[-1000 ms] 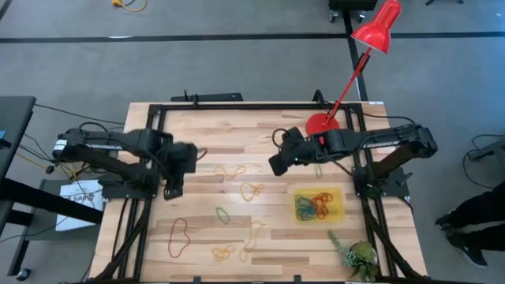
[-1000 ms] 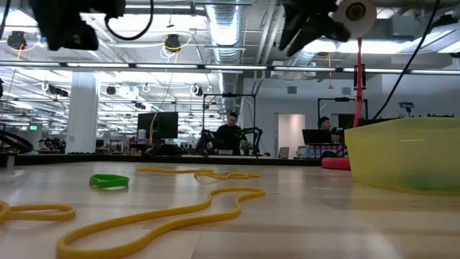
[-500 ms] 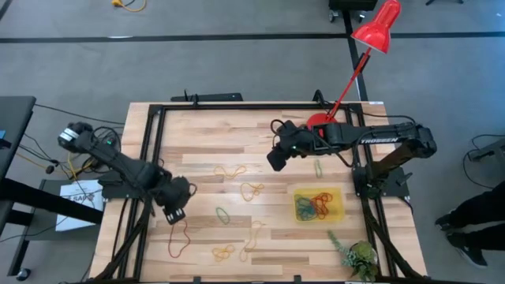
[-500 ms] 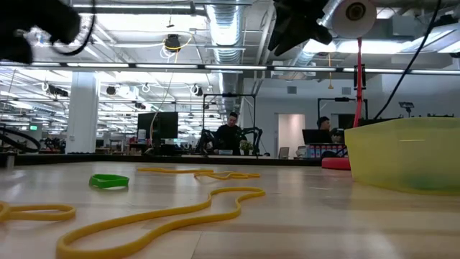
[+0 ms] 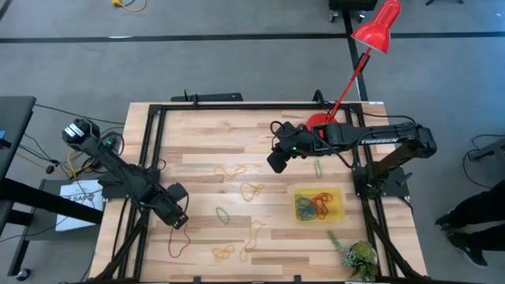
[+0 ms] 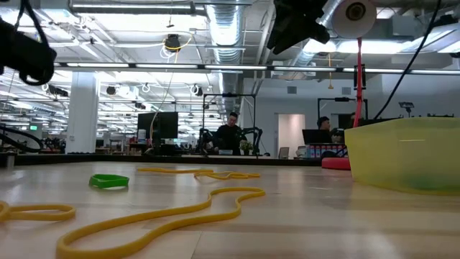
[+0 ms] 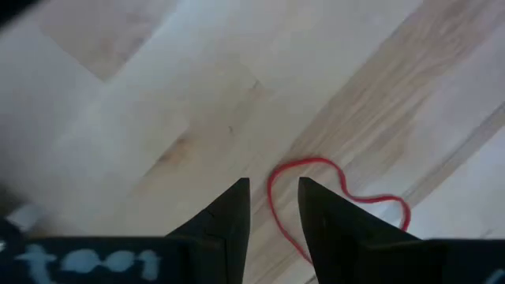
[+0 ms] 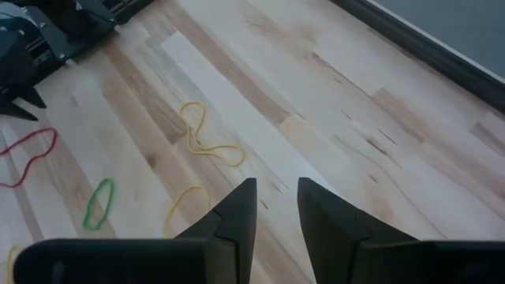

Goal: Pick and place items into bin
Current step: Put the red rubber band into the yellow bin

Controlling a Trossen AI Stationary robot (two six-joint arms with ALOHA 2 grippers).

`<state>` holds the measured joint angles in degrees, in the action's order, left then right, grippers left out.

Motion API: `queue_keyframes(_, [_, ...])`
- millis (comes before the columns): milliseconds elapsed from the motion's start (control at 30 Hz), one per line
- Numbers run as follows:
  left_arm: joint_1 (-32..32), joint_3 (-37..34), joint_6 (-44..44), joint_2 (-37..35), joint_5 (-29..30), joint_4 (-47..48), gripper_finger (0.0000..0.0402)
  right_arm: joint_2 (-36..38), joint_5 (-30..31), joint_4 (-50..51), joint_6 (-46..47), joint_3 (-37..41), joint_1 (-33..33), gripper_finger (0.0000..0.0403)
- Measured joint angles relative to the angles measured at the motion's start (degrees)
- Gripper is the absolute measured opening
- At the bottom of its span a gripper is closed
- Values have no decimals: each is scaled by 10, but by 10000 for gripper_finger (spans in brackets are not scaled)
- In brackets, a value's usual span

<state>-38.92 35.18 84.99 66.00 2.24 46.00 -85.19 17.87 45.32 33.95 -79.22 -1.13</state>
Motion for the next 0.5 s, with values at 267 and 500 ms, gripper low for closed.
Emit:
queue_keyframes(267, [-27, -19, -11, 8, -13, -34, 98, 0, 0, 0, -1, 0, 0, 87])
queue_keyframes(500, [-51, -19, -40, 56, -20, -57, 98, 0, 0, 0, -1, 0, 10, 87])
